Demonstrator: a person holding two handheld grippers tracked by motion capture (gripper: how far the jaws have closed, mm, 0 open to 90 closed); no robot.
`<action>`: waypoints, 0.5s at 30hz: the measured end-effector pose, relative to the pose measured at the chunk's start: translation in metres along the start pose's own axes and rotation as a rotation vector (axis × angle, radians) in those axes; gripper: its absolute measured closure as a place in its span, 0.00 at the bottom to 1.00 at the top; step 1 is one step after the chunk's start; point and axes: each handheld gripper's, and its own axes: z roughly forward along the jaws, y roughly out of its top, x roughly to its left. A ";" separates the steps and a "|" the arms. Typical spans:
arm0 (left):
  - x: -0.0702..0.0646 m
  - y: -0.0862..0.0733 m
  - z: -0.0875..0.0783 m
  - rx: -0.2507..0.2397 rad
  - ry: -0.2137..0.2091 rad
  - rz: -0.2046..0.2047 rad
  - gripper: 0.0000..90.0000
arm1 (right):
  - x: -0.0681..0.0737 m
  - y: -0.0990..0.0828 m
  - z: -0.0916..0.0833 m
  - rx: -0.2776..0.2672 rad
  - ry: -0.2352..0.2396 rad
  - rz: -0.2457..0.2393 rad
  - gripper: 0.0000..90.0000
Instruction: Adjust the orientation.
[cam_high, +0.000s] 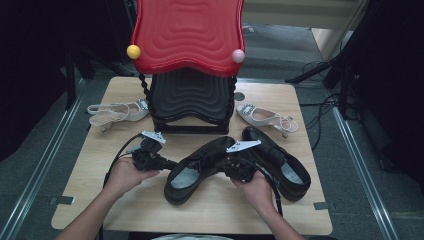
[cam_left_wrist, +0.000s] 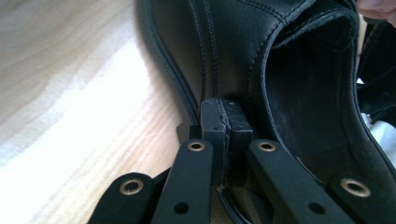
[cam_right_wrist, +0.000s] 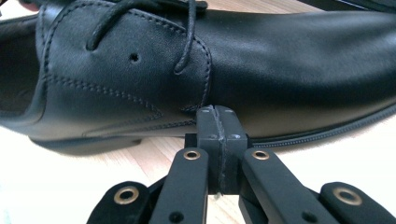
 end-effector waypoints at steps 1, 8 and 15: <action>0.000 -0.001 0.000 -0.003 -0.007 -0.003 1.00 | -0.001 0.001 0.000 0.003 0.000 -0.001 1.00; -0.005 -0.008 0.002 -0.022 -0.032 -0.030 1.00 | -0.003 0.006 0.004 0.016 0.010 0.007 1.00; -0.022 -0.011 0.011 -0.007 -0.050 -0.004 1.00 | -0.008 0.011 0.005 0.022 -0.001 0.018 1.00</action>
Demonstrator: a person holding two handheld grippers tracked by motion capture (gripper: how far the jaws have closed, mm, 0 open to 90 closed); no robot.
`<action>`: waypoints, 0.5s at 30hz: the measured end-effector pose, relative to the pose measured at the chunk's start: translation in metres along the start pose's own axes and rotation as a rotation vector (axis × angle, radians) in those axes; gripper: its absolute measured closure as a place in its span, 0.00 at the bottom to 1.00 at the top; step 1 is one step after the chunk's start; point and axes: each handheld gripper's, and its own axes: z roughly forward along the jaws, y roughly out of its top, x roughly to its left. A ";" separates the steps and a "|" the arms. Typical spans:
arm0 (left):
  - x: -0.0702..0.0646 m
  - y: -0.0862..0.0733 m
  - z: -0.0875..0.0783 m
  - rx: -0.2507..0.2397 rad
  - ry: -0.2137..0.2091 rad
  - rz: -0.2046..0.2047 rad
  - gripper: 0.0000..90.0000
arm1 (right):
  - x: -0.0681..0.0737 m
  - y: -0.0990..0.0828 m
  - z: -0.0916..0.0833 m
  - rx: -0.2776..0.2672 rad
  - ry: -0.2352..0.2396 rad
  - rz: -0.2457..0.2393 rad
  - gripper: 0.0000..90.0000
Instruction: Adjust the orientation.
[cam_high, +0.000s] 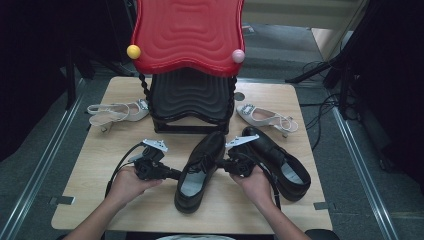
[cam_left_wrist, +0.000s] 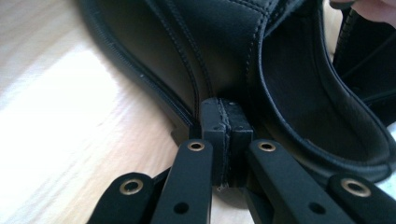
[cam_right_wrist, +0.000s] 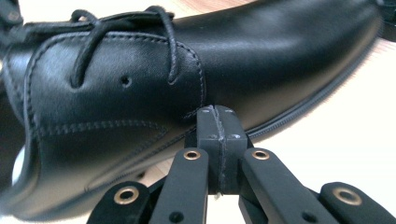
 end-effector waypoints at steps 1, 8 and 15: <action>-0.002 0.000 0.002 0.000 -0.004 -0.001 1.00 | -0.001 0.001 0.000 0.000 -0.003 0.004 1.00; -0.009 0.002 0.014 -0.005 -0.069 -0.014 0.97 | -0.004 0.003 0.000 -0.005 -0.038 0.022 1.00; -0.021 0.010 0.027 -0.039 -0.070 0.003 0.99 | -0.007 0.005 -0.001 -0.015 -0.073 0.025 1.00</action>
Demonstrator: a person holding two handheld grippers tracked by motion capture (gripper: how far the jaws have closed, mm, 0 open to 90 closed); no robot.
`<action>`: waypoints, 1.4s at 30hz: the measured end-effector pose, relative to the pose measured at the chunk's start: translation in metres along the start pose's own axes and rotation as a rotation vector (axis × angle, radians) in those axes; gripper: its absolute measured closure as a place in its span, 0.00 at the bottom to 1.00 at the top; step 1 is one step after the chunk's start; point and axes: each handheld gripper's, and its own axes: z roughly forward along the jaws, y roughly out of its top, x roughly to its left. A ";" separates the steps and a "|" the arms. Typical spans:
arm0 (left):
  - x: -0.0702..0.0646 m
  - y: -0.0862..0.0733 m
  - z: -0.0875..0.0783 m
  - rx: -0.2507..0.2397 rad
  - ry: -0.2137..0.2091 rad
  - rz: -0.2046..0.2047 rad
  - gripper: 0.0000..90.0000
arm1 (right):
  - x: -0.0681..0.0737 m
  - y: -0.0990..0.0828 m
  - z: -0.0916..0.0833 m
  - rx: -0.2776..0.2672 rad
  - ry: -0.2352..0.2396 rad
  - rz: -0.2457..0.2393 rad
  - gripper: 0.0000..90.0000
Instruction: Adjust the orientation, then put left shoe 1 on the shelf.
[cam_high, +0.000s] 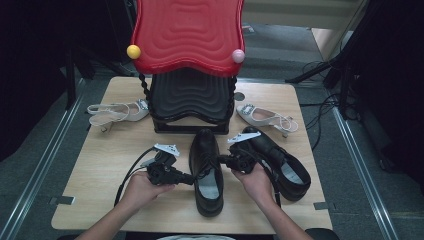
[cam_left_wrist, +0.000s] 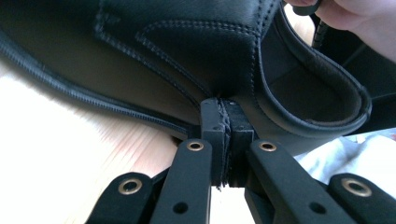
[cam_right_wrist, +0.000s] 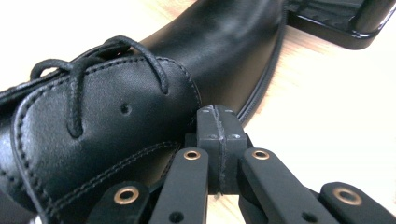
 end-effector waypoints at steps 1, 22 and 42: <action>-0.001 0.001 0.002 0.004 -0.006 0.003 0.99 | -0.001 0.000 0.000 0.000 -0.001 0.001 1.00; 0.000 0.002 -0.033 -0.062 0.073 0.065 0.65 | -0.011 0.001 -0.019 -0.027 0.042 0.012 0.79; 0.010 0.020 -0.062 -0.081 0.067 0.088 0.41 | -0.007 -0.014 -0.064 -0.018 0.085 0.065 0.62</action>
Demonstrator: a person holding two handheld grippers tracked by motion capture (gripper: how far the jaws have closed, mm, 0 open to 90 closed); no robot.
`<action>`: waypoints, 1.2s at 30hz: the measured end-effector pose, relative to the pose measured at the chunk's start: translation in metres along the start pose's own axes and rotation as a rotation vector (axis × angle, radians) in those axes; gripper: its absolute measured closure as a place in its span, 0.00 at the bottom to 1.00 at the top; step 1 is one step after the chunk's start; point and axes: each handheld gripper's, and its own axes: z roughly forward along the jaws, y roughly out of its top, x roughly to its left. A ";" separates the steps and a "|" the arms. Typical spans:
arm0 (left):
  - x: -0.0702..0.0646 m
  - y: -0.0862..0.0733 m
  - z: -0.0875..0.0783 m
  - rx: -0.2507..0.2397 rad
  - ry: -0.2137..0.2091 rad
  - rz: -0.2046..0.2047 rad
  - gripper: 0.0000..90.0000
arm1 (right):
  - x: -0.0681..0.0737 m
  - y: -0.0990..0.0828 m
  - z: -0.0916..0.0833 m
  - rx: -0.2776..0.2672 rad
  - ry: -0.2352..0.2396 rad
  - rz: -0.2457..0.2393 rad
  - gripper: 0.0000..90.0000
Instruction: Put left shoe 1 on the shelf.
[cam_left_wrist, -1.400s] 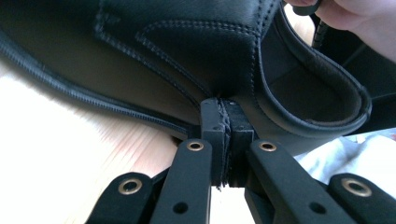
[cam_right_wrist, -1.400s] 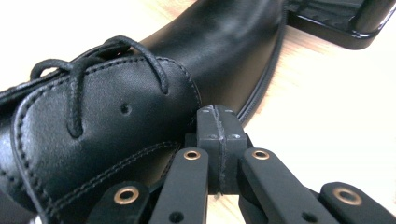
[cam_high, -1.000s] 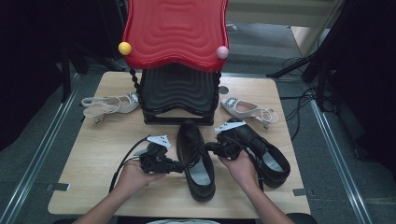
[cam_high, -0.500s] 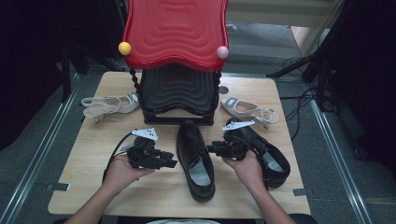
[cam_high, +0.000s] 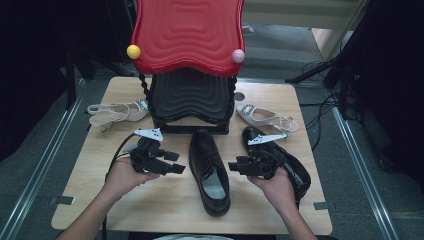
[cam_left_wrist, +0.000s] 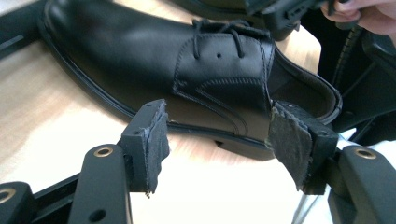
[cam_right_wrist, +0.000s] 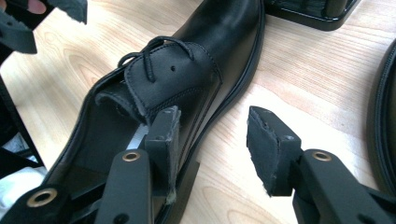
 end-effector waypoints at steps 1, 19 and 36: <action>0.000 0.002 -0.001 0.000 -0.004 -0.003 0.41 | 0.000 -0.001 -0.002 -0.001 0.000 0.002 0.61; -0.006 0.056 -0.031 -0.035 0.034 0.099 0.88 | 0.042 0.002 -0.019 0.058 0.059 0.031 0.63; -0.003 0.111 -0.063 -0.050 0.040 0.127 1.00 | 0.072 0.012 0.025 0.192 0.108 -0.008 0.63</action>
